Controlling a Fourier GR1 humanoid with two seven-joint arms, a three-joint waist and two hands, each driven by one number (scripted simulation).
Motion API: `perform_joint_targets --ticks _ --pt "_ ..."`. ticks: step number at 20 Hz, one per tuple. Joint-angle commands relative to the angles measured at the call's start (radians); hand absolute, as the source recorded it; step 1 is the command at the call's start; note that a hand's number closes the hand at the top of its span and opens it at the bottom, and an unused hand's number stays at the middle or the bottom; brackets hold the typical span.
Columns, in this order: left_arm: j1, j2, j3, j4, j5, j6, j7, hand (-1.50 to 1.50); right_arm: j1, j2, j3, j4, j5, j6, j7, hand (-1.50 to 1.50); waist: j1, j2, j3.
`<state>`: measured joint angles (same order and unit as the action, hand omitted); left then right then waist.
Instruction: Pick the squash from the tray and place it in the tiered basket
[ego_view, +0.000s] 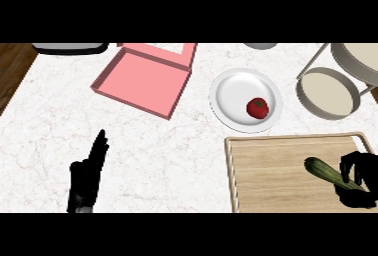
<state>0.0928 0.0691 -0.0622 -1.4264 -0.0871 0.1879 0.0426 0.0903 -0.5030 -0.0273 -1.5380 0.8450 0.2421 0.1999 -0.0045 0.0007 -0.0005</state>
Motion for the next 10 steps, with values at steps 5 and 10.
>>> perform_joint_targets --ticks 5,10 --pt "0.007 0.022 0.009 0.0 0.017 -0.033 0.011 0.0 -0.116 -0.189 -0.429 0.246 -0.337 0.044 -0.235 1.5 -0.001 -0.002 0.002" --pt "0.02 0.005 0.028 0.057 0.015 -0.01 -0.052 0.0 -0.128 -0.264 -0.632 0.185 -0.533 0.14 -0.229 1.5 -0.021 -0.006 -0.001"
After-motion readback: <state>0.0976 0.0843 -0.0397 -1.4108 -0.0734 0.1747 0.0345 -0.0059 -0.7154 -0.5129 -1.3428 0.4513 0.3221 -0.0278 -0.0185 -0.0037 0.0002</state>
